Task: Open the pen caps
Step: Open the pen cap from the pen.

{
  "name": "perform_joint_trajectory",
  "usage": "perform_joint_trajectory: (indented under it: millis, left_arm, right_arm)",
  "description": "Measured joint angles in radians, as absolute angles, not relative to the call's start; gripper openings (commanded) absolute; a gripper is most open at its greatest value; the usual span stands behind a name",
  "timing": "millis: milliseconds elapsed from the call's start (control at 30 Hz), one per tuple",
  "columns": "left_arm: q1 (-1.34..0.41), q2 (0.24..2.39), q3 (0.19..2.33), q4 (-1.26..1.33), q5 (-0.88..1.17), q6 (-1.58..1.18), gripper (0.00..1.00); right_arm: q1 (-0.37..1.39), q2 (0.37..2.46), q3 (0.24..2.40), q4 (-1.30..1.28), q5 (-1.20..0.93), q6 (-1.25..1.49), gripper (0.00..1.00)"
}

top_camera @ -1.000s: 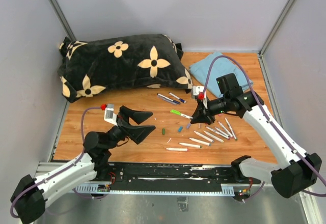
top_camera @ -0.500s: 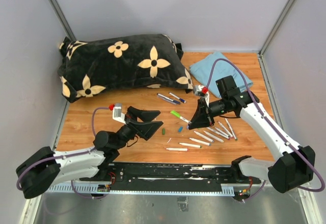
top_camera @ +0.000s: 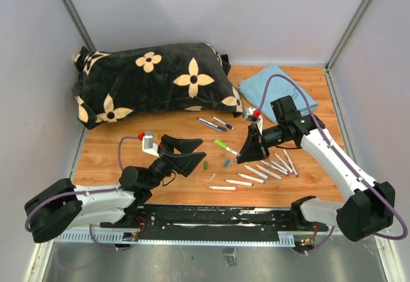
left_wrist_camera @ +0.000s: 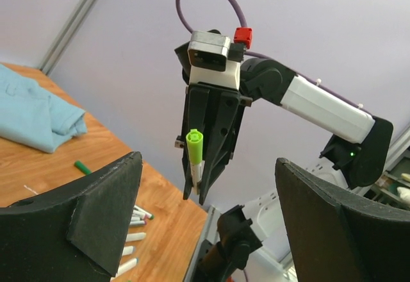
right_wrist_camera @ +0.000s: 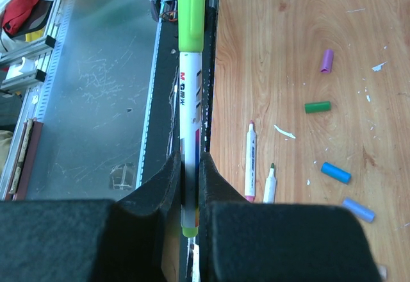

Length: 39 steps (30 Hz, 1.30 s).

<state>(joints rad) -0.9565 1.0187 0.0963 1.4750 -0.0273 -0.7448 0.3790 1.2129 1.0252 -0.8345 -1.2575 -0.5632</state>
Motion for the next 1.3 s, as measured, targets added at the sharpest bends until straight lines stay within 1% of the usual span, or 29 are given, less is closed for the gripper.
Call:
perform_joint_trajectory:
  millis: [600,800,1200,1300]
  left_arm:
    - [-0.983,1.063,0.072,1.503,-0.063,-0.718,0.88]
    - [-0.993,1.122,0.072,1.514,-0.077,-0.718,0.83]
    - [-1.004,1.297,0.155,1.523,-0.099,-0.715,0.82]
    - [-1.005,1.331,0.194,1.524,-0.105,-0.719,0.79]
  right_arm:
    - [0.379,1.225,1.021,-0.834,-1.258,-0.563,0.04]
    - [0.379,1.229,1.021,-0.834,-1.266,-0.563,0.04]
    - [0.379,1.258,1.018,-0.831,-1.275,-0.563,0.04]
    - [0.379,1.263,1.017,-0.830,-1.275,-0.562,0.04]
